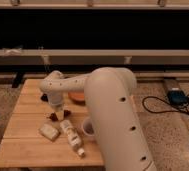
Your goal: Place the pepper in the ceramic bowl
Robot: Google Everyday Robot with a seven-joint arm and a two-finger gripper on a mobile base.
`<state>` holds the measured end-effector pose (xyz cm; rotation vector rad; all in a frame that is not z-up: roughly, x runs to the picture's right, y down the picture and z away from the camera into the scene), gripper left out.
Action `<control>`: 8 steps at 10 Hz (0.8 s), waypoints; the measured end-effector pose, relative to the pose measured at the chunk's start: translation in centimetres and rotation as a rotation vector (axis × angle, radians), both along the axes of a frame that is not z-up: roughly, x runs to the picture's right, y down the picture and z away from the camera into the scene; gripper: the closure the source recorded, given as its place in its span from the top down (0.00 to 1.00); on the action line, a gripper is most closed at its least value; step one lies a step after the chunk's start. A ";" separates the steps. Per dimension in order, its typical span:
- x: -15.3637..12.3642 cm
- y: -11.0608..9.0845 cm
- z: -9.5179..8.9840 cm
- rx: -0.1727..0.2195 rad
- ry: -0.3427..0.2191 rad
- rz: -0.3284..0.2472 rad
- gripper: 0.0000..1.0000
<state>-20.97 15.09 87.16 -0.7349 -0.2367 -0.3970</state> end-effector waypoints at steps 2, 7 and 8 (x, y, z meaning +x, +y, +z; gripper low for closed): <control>0.7 -0.5 -0.5 0.005 -0.004 0.001 0.20; 0.8 -6.7 -5.8 0.040 -0.085 0.044 0.00; 0.9 -8.7 -6.6 0.050 -0.095 0.050 0.00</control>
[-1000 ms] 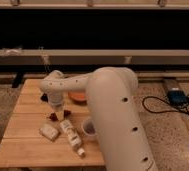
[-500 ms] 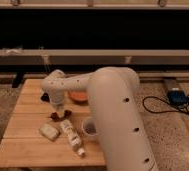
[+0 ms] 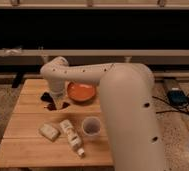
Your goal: Place the pepper in the ceramic bowl
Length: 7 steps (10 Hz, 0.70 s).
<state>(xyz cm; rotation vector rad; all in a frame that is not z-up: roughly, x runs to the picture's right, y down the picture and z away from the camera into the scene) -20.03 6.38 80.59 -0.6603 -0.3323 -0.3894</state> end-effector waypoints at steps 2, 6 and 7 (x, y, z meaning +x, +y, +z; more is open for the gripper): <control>0.9 -3.5 0.3 0.018 -0.006 0.011 0.00; 4.1 -9.0 4.6 0.031 0.021 0.064 0.16; 5.1 -9.8 5.9 0.028 0.041 0.084 0.27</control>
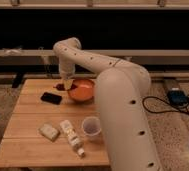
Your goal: Place the pepper in the ceramic bowl
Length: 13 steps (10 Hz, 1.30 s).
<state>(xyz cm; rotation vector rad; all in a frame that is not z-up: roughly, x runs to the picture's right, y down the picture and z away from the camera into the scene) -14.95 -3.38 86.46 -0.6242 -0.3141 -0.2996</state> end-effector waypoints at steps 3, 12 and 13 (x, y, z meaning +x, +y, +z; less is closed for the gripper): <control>2.8 -0.8 3.0 -0.012 0.080 0.057 0.59; 5.9 -0.7 4.0 0.043 0.176 0.130 0.77; 5.7 -0.7 4.0 0.042 0.173 0.130 0.77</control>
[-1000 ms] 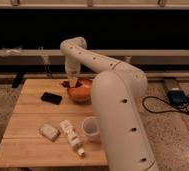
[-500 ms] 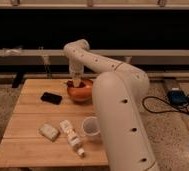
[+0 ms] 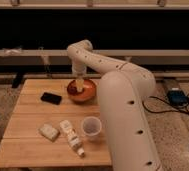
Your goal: Place the pepper in the ceramic bowl
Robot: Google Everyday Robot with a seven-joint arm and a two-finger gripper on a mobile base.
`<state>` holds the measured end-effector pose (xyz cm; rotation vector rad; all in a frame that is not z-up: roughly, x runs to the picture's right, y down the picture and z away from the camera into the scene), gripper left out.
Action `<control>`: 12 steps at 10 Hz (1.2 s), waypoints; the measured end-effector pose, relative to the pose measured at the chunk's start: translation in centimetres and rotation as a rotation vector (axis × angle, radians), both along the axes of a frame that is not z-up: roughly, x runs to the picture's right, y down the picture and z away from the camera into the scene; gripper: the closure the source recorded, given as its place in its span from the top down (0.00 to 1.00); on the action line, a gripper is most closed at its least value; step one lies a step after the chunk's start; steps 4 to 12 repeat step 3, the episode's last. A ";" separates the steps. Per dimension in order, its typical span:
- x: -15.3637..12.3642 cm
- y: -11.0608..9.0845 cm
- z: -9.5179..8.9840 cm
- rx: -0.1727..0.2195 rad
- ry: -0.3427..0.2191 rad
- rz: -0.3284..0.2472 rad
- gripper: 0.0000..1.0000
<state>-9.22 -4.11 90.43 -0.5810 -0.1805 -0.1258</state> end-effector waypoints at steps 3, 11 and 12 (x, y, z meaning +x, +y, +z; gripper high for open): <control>0.0 0.0 0.0 0.000 0.000 0.001 0.77; 0.0 0.0 0.0 0.000 0.000 0.001 0.77; 0.0 0.0 0.0 0.000 0.000 0.001 0.77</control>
